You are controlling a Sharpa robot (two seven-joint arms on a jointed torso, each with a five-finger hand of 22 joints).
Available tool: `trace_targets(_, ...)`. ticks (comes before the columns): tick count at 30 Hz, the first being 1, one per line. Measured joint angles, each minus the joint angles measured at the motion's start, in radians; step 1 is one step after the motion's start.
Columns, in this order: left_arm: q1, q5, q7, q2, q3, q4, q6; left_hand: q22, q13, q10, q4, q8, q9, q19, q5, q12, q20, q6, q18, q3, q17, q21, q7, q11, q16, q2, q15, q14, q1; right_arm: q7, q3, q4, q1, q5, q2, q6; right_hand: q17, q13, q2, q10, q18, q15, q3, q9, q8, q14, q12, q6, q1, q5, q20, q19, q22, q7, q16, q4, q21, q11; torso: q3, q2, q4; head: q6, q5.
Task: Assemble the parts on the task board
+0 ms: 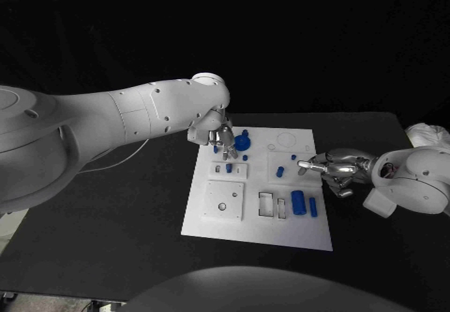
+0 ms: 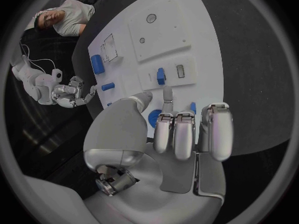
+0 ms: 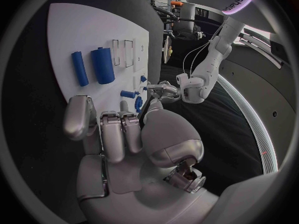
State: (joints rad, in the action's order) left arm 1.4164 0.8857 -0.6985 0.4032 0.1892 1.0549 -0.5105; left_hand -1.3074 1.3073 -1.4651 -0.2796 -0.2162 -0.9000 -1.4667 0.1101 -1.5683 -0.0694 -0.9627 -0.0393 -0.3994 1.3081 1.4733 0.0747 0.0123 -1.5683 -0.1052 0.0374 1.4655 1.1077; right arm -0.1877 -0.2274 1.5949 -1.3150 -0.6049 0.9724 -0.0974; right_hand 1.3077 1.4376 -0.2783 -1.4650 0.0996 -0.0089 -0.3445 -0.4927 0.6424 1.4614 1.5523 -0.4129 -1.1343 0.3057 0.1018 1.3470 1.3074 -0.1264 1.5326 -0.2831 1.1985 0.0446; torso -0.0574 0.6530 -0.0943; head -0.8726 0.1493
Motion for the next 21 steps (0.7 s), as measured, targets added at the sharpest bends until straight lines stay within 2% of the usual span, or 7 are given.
trace_targets(14,-0.028,0.005,0.0,0.002,0.0,-0.002,0.0,0.0,0.001,-0.004,-0.003,0.0,-0.004,0.0,0.004,0.0,0.0,0.0,0.0,-0.013,0.0,-0.012,0.0,-0.004,0.0,0.004,0.0,0.0,0.004,0.0,0.0,-0.001,0.0,0.0,0.003,-0.001,0.0,0.0,0.0,0.0,0.0,0.0,0.0,0.0,0.0,0.0,-0.005,0.0,0.0,0.0,-0.001,-0.003,0.0,0.0,-0.006,0.0,-0.009,0.0,0.0002,0.001,-0.0007,0.0,-0.005)
trace_targets(21,-0.032,0.005,0.0,0.001,0.0,-0.002,0.004,0.0,0.001,-0.004,-0.003,0.0,-0.005,0.0,0.004,0.0,0.0,0.0,0.0,-0.019,0.0,-0.012,0.0,-0.004,0.0,0.004,0.0,0.0,0.004,0.0,0.0,0.001,0.0,0.001,0.004,-0.001,0.0,0.0,0.003,0.0,0.0,0.0,0.0,0.0,0.0,0.0,-0.005,0.0,0.003,0.0,0.0,-0.008,0.0,0.0,-0.006,0.0,-0.01,0.0,0.0002,0.001,0.0003,0.0,-0.006)
